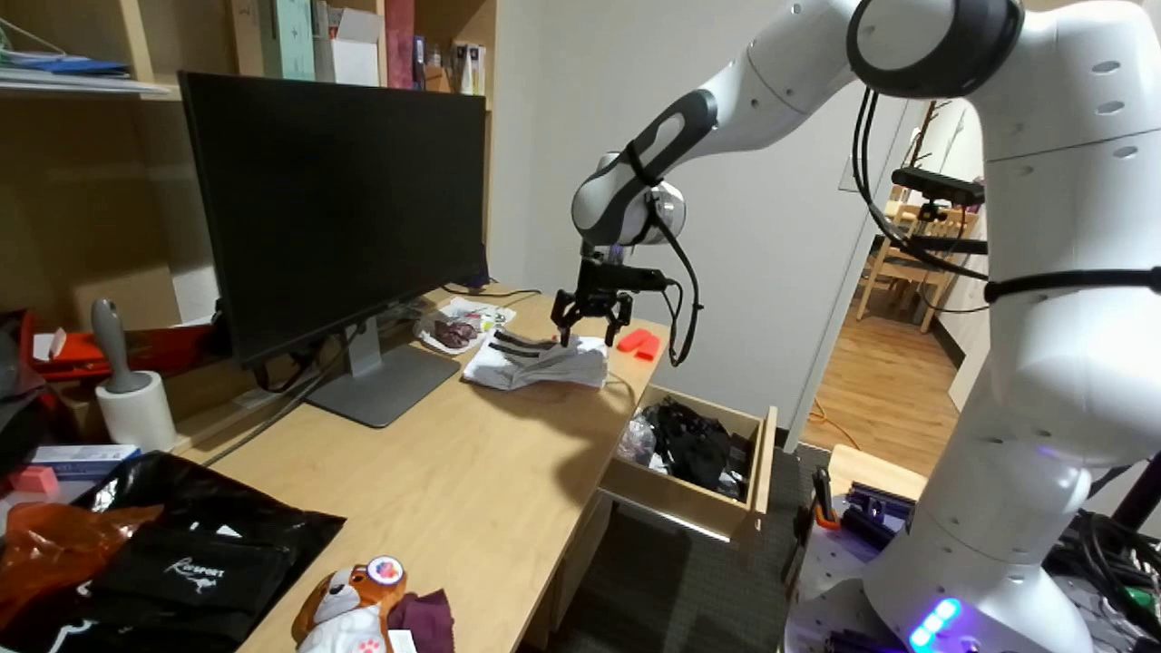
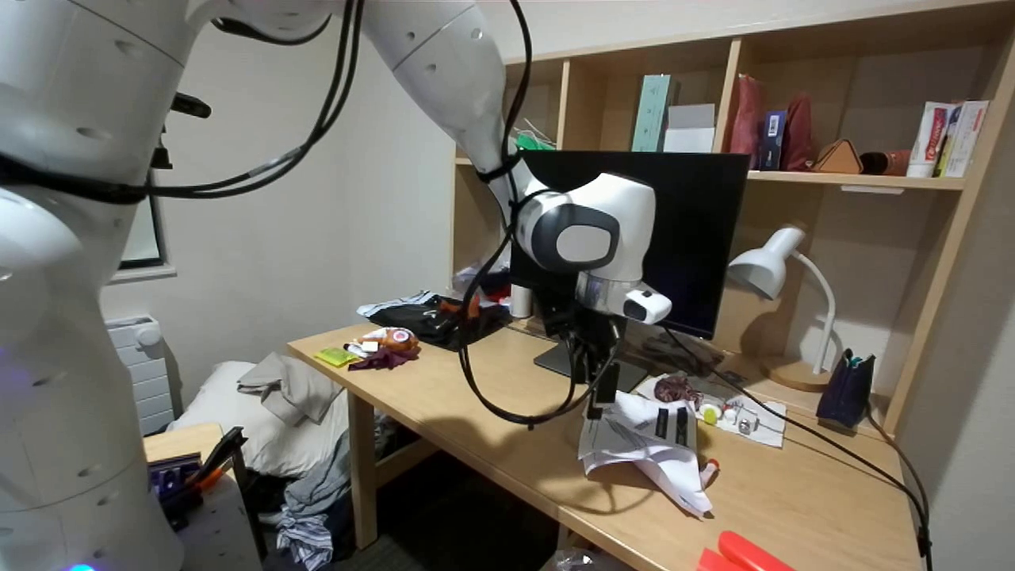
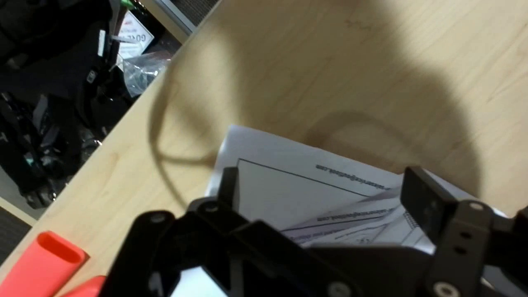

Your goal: Move the purple cloth to the left side of the desk then move the papers to the left side as well

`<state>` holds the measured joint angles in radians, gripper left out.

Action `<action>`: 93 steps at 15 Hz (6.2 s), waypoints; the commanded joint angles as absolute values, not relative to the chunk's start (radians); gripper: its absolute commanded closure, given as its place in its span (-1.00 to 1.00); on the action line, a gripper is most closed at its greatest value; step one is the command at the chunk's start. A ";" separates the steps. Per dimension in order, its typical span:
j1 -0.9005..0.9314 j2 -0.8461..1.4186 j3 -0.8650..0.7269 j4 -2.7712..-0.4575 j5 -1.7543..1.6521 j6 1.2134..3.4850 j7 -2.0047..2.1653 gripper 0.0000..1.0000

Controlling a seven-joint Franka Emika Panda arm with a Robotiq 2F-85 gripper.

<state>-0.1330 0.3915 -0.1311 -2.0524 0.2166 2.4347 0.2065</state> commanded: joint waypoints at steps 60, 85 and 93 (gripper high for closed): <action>-0.968 0.513 1.222 -2.508 0.278 3.142 -0.380 0.87; -0.535 0.390 1.199 -2.211 -0.111 3.362 -0.107 0.87; -0.012 0.473 0.747 -1.918 -0.128 3.358 -0.210 0.87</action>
<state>-0.1149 0.4119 0.8408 -2.0002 -0.1124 3.3657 -0.1510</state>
